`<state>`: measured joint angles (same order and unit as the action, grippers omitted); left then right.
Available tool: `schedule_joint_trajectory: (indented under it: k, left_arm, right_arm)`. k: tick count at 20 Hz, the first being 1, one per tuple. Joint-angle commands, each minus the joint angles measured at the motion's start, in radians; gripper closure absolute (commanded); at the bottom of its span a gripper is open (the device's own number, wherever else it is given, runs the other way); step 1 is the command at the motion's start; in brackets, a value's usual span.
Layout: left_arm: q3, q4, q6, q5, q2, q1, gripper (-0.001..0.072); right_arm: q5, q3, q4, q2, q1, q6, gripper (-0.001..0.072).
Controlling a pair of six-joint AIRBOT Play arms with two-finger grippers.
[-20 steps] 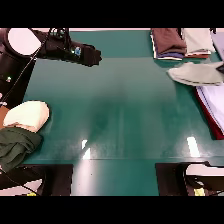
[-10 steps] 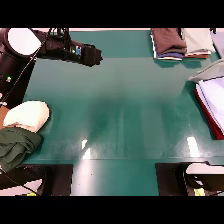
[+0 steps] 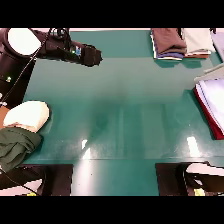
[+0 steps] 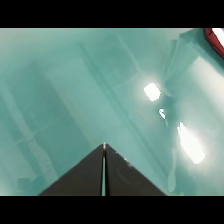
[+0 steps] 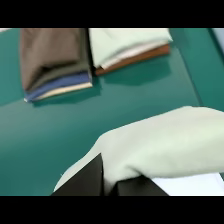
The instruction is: Fold the shirts.
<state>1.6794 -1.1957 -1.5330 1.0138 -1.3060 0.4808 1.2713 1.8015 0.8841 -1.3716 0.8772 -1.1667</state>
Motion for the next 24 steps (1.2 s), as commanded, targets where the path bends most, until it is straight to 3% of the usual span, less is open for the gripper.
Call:
schedule_joint_trajectory:
  k: [1, 7, 8, 10, 11, 15, 19, 24]
  left_arm:
    - [0.0, -0.001, 0.016, 0.0, -0.001, 0.0, 0.0685]
    - [0.0, -0.001, 0.024, 0.002, -0.001, 0.0, 0.0685]
    - [0.0, -0.001, 0.023, 0.002, -0.001, 0.0, 0.0685]
    - [0.0, -0.001, 0.024, 0.002, -0.001, 0.0, 0.0685]
    - [0.0, -0.001, 0.023, 0.002, -0.001, 0.0, 0.0685]
    - [0.0, 0.0, 0.023, 0.001, -0.001, 0.0, 0.0685]
    - [0.0, -0.001, 0.022, -0.008, -0.001, 0.0, 0.0685]
    - [0.0, 0.0, 0.022, -0.013, 0.0, 0.0, 0.0685]
  right_arm:
    - [0.034, -0.133, 0.12, 0.095, 0.063, -0.003, 0.0693]
    - [0.049, -0.469, 0.307, 0.24, 0.177, -0.003, 0.0673]
    - [0.048, -0.513, 0.344, 0.255, 0.195, -0.003, 0.0555]
    - [0.047, -0.571, 0.391, 0.276, 0.237, -0.004, 0.0248]
    - [0.049, -0.575, 0.39, 0.28, 0.257, -0.004, 0.0181]
    - [-0.026, -0.573, 0.191, 0.332, 0.239, -0.011, 0.0182]
    - [-0.097, -0.573, -0.09, 0.382, 0.026, -0.011, 0.0184]
    - [-0.092, -0.573, -0.095, 0.412, -0.424, -0.01, 0.0185]
